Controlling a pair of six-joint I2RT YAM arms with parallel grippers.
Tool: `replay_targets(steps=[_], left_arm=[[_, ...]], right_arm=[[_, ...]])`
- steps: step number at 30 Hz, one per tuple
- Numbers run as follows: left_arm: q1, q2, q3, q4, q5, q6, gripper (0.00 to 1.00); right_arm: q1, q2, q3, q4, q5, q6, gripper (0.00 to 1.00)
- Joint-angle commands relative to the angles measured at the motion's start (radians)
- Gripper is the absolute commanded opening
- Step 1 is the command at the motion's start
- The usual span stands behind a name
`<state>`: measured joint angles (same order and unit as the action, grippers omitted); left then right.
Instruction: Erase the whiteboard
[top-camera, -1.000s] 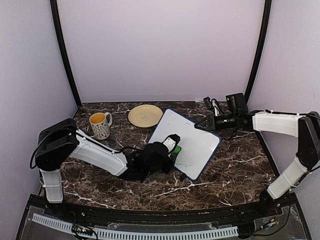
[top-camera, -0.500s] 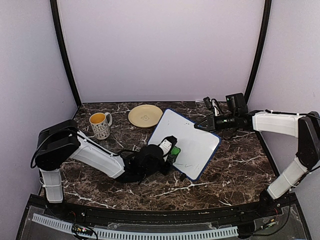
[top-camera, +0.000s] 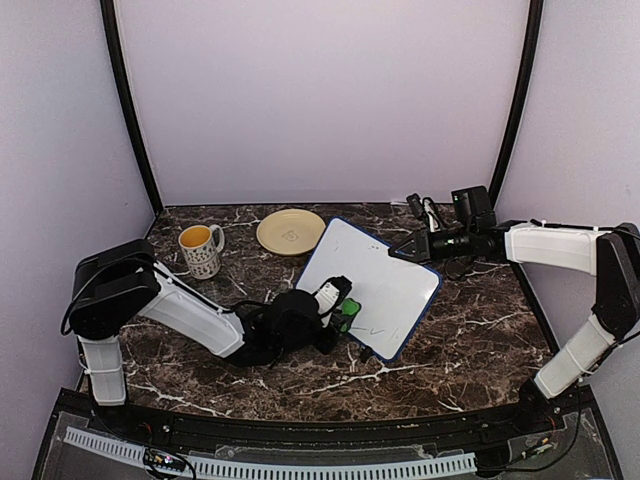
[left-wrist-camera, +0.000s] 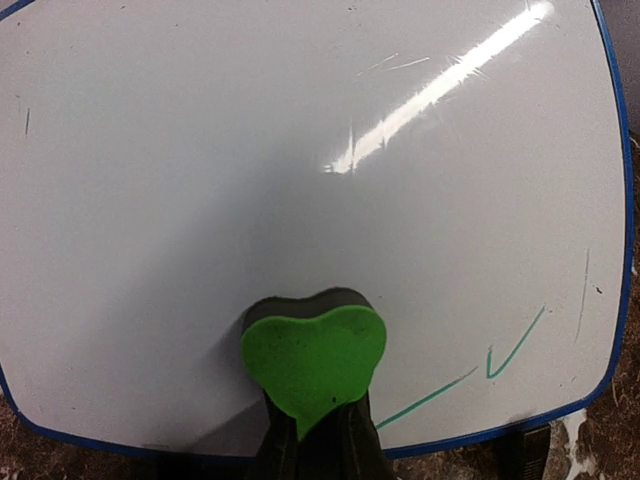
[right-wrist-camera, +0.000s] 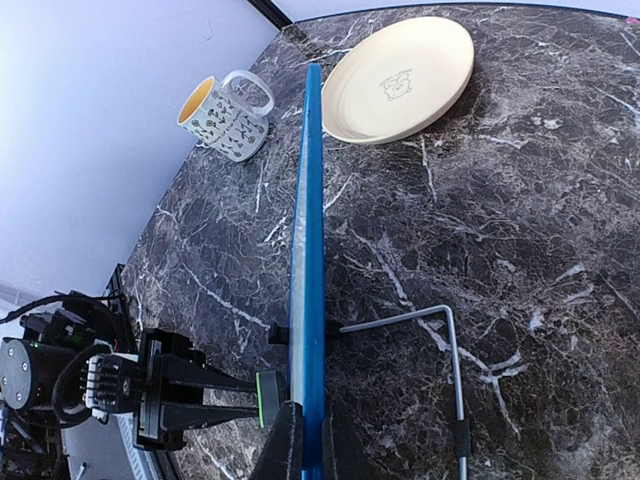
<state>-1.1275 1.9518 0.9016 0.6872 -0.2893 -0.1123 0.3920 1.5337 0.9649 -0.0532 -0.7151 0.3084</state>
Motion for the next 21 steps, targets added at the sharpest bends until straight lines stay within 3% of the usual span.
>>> replay_targets(steps=[1, 13, 21], left_arm=[[-0.063, 0.07, 0.055, -0.106, 0.066, 0.046, 0.0], [-0.096, 0.076, 0.104, -0.156, -0.018, 0.039, 0.0], [0.026, -0.002, 0.009, -0.132, -0.027, -0.005, 0.0]], right_arm=[[0.028, 0.034, -0.015, -0.058, 0.0, -0.015, 0.0], [0.028, 0.032, -0.014, -0.059, 0.0, -0.013, 0.0], [0.028, 0.029, -0.009, -0.059, -0.007, -0.015, 0.0]])
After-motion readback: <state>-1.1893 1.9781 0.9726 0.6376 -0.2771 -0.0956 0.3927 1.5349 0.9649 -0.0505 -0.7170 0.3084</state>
